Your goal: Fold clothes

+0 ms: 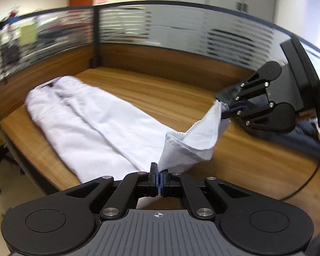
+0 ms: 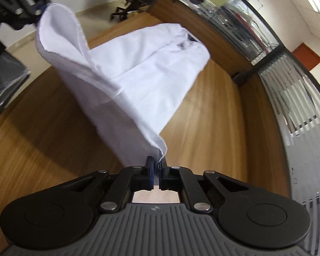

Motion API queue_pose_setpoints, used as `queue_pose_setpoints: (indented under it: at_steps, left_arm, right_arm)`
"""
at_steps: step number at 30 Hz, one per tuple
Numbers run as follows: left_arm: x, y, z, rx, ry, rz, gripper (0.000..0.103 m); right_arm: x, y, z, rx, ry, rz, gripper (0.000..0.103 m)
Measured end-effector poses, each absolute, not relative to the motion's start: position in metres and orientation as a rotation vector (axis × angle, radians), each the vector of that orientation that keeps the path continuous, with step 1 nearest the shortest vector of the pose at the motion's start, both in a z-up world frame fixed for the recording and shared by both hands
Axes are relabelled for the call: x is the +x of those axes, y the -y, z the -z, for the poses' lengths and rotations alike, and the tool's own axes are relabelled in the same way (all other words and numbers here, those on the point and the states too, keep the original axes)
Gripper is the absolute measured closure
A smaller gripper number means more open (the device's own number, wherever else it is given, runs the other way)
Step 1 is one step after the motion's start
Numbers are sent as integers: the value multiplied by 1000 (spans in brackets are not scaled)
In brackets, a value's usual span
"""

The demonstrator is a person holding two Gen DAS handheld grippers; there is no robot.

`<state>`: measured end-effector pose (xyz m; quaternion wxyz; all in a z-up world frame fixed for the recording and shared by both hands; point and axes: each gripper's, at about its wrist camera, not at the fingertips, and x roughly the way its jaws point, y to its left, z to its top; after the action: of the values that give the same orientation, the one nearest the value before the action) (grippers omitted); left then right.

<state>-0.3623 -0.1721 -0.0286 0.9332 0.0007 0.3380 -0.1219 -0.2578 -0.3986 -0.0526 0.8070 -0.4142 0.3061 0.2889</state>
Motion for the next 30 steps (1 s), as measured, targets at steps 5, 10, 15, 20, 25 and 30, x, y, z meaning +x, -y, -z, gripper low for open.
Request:
queue_pose_setpoints:
  at_steps: [5,10,15,20,25,30]
  left_arm:
    - [-342,146,30,-69,-681,151,99]
    - [-315,113,36,-163,-695,82,99]
    - [-283,74,54,-282,-753,39,99]
    - [-255,44,82,-388,-840,10,99]
    - [-236,21,102,-459,-903,-4,90]
    - [-229,2,96,-482,-884,-30,81]
  right_arm:
    - [-212,373,52,-965,-615,-618,100]
    - [-166,338,58,-1074,-589,-662,100]
    - [-116,301,74,-1150,-606,-719,100]
    - [-74,267,97,-1208,-651,-786,100]
    - [-44,244,123,-1246,-736,-849,100]
    - [-29,240,133,-1218,-796,-870,84]
